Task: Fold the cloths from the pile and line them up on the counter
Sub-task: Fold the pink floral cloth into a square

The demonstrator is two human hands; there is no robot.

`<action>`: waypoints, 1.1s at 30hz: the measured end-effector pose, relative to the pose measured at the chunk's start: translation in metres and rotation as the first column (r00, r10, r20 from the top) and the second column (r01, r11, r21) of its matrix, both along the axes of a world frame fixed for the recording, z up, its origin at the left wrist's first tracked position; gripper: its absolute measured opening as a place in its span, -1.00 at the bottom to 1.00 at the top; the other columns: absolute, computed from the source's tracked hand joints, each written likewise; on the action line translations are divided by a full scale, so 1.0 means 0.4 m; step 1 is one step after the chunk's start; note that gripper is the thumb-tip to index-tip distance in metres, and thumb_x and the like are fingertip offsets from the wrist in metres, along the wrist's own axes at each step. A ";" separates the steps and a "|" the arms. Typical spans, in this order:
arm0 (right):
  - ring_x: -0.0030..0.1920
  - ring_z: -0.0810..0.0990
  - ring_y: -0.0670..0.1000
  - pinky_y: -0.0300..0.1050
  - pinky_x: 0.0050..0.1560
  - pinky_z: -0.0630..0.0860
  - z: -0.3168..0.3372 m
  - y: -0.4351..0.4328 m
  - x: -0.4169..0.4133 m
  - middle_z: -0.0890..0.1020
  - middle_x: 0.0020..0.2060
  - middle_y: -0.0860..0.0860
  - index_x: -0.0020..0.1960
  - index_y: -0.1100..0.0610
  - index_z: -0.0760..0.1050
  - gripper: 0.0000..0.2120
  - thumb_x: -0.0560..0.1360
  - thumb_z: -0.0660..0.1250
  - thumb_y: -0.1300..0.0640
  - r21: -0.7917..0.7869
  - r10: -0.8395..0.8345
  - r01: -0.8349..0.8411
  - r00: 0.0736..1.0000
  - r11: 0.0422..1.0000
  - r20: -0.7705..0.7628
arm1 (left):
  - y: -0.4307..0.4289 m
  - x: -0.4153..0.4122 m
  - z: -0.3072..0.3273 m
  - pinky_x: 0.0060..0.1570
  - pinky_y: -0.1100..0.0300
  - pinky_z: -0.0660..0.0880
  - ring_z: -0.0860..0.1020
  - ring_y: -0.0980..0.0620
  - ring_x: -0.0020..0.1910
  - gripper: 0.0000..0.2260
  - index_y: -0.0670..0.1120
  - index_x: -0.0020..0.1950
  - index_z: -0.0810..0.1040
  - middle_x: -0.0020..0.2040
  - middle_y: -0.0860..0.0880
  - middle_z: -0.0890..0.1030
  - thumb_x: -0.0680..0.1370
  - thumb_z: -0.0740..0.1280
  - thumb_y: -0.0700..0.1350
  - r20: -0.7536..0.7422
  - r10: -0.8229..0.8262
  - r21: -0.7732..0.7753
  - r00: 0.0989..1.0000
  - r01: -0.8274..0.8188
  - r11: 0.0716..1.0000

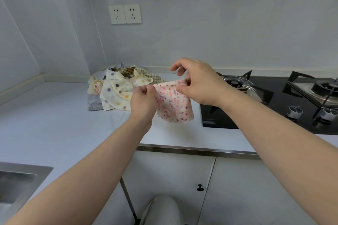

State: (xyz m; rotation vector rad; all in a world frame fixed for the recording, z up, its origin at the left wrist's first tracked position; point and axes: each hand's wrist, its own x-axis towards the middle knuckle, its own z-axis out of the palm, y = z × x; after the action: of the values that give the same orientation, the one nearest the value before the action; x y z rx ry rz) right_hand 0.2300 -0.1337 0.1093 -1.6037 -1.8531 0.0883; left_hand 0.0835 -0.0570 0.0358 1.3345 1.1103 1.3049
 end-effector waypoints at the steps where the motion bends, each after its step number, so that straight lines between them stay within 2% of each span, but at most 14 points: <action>1: -0.22 0.59 -0.13 -0.30 -0.19 0.44 -0.007 0.002 0.003 0.51 0.07 -0.07 0.21 -0.05 0.46 -0.61 0.46 0.42 0.24 -0.002 -0.020 0.019 0.999 1.000 -0.034 | -0.003 0.006 0.003 -0.27 0.29 0.38 0.46 0.12 -0.27 -0.82 -0.13 0.04 0.48 -0.22 0.04 0.50 0.69 0.15 -0.08 0.019 0.011 -0.001 1.000 -0.011 1.000; 4: -0.18 0.60 -0.09 -0.21 -0.13 0.54 -0.031 0.011 0.012 0.58 0.00 -0.08 0.26 -0.03 0.47 -0.57 0.45 0.45 0.22 -0.038 -0.130 0.126 0.982 0.991 -0.135 | -0.009 0.016 0.006 -0.20 0.25 0.42 0.50 0.08 -0.16 -0.87 -0.03 0.11 0.48 -0.10 0.03 0.55 0.68 0.16 -0.06 0.043 0.048 0.077 0.998 -0.051 0.996; 6: -0.13 0.61 -0.10 -0.20 -0.09 0.53 -0.054 0.021 0.022 0.62 -0.09 -0.08 0.26 -0.02 0.50 -0.57 0.43 0.49 0.19 -0.079 -0.201 0.186 0.941 0.979 -0.273 | -0.008 0.018 0.002 -0.16 0.21 0.43 0.50 0.08 -0.17 -0.88 -0.02 0.11 0.47 -0.09 0.04 0.55 0.68 0.15 -0.06 -0.005 0.078 0.180 0.997 -0.076 0.981; 10: -0.04 0.63 -0.02 -0.16 -0.08 0.50 -0.121 0.032 0.030 0.70 -0.04 0.02 0.12 0.16 0.63 -0.72 0.48 0.48 0.03 -0.271 -0.282 0.128 0.693 0.954 -0.664 | -0.012 0.024 0.004 -0.30 0.32 0.36 0.44 0.19 -0.30 -0.89 0.00 0.10 0.44 -0.20 0.10 0.49 0.69 0.13 -0.06 -0.097 0.145 0.331 0.985 -0.105 0.938; 13: -0.15 0.57 -0.02 0.02 -0.03 0.54 -0.172 0.042 0.006 0.67 -0.15 0.09 -0.11 0.29 0.56 -0.58 0.56 0.35 -0.11 -0.272 -0.326 0.183 0.609 0.945 -0.723 | -0.008 0.033 -0.005 -0.35 0.36 0.34 0.41 0.20 -0.35 -0.88 0.00 0.11 0.44 -0.26 0.11 0.45 0.70 0.12 -0.04 -0.111 0.164 0.309 0.980 -0.122 0.943; 14: -0.20 0.54 -0.01 0.02 -0.06 0.53 -0.181 0.044 -0.005 0.61 -0.22 0.08 -0.17 0.25 0.50 -0.57 0.58 0.30 -0.13 -0.226 -0.324 0.234 0.618 0.946 -0.716 | -0.006 0.037 -0.011 -0.31 0.30 0.36 0.42 0.17 -0.33 -0.86 0.00 0.12 0.44 -0.25 0.10 0.45 0.70 0.11 -0.03 -0.113 0.167 0.291 0.979 -0.128 0.948; 16: -0.29 0.47 -0.05 -0.16 -0.20 0.43 -0.184 0.040 -0.030 0.51 -0.31 0.00 -0.18 0.15 0.41 -0.62 0.64 0.18 -0.12 -0.115 -0.322 0.327 0.699 0.938 -0.638 | -0.007 0.050 -0.024 -0.21 0.16 0.44 0.49 0.06 -0.22 -0.84 -0.01 0.13 0.44 -0.20 0.07 0.49 0.69 0.12 0.00 -0.070 0.157 0.209 0.985 -0.140 0.968; 18: -0.35 0.44 -0.10 -0.31 -0.35 0.34 -0.181 0.033 -0.052 0.47 -0.35 -0.06 -0.12 0.11 0.37 -0.68 0.68 0.10 -0.09 -0.005 -0.319 0.369 0.796 0.929 -0.515 | -0.010 0.063 -0.033 -0.10 0.09 0.49 0.56 -0.02 -0.06 -0.79 -0.03 0.14 0.46 -0.09 0.04 0.55 0.67 0.16 0.07 0.013 0.123 0.031 0.992 -0.124 0.992; 21: -0.32 0.48 -0.01 -0.09 -0.34 0.39 -0.187 0.032 -0.066 0.47 -0.36 -0.10 -0.05 0.05 0.33 -0.74 0.68 0.05 -0.10 0.113 -0.318 0.371 0.890 0.922 -0.327 | -0.016 0.070 -0.034 0.01 0.06 0.55 0.59 -0.05 0.02 -0.59 -0.13 0.15 0.53 0.04 -0.05 0.62 0.63 0.20 0.20 0.125 0.039 -0.311 0.991 0.001 0.950; 23: -0.27 0.50 0.05 -0.05 -0.34 0.39 -0.192 0.037 -0.064 0.47 -0.34 -0.12 -0.01 0.03 0.32 -0.73 0.69 0.01 -0.12 0.134 -0.354 0.385 0.912 0.913 -0.209 | -0.023 0.068 -0.033 -0.01 0.06 0.56 0.61 -0.10 0.03 -0.58 -0.14 0.05 0.55 0.05 -0.09 0.64 0.62 0.20 0.22 0.195 0.026 -0.430 0.981 0.062 0.901; 26: -0.29 0.44 0.07 -0.08 -0.40 0.24 -0.190 0.037 -0.059 0.44 -0.33 -0.13 0.07 0.04 0.32 -0.70 0.69 -0.04 -0.14 0.150 -0.421 0.427 0.904 0.892 -0.075 | -0.033 0.071 -0.041 0.04 0.00 0.53 0.60 -0.16 0.04 -0.57 -0.19 0.02 0.55 0.02 -0.17 0.62 0.66 0.13 0.16 0.128 0.072 -0.369 0.989 -0.020 0.929; 28: -0.31 0.39 0.08 -0.08 -0.42 0.16 -0.190 0.033 -0.060 0.44 -0.31 -0.10 0.11 0.05 0.32 -0.68 0.69 -0.07 -0.14 0.152 -0.458 0.455 0.889 0.877 -0.018 | -0.036 0.075 -0.053 -0.06 0.01 0.51 0.55 -0.08 -0.13 -0.60 -0.14 -0.07 0.50 -0.17 -0.08 0.55 0.67 0.10 0.15 0.080 0.143 -0.222 0.987 -0.122 0.967; 30: -0.33 0.38 0.09 -0.08 -0.42 0.15 -0.192 0.031 -0.063 0.44 -0.31 -0.08 0.14 0.06 0.31 -0.66 0.69 -0.09 -0.15 0.125 -0.476 0.473 0.879 0.872 -0.004 | -0.036 0.074 -0.060 -0.19 0.08 0.44 0.46 0.00 -0.25 -0.63 -0.09 -0.13 0.43 -0.27 0.00 0.47 0.67 0.11 0.16 0.042 0.196 -0.069 0.980 -0.193 0.979; 33: -0.32 0.42 0.10 -0.05 -0.37 0.26 -0.198 0.032 -0.066 0.45 -0.34 -0.06 0.10 0.06 0.29 -0.65 0.68 -0.12 -0.16 0.067 -0.475 0.479 0.878 0.876 -0.059 | -0.029 0.066 -0.066 -0.30 0.17 0.37 0.44 0.07 -0.31 -0.67 -0.07 -0.13 0.43 -0.29 0.02 0.47 0.67 0.13 0.13 -0.027 0.236 0.092 0.971 -0.233 0.968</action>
State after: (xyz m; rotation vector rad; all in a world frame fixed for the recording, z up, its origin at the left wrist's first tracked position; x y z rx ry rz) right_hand 0.2034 -0.1210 0.0302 -1.9383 -1.3607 -0.1694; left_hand 0.1101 -0.0687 0.0093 1.3261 1.2803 1.5211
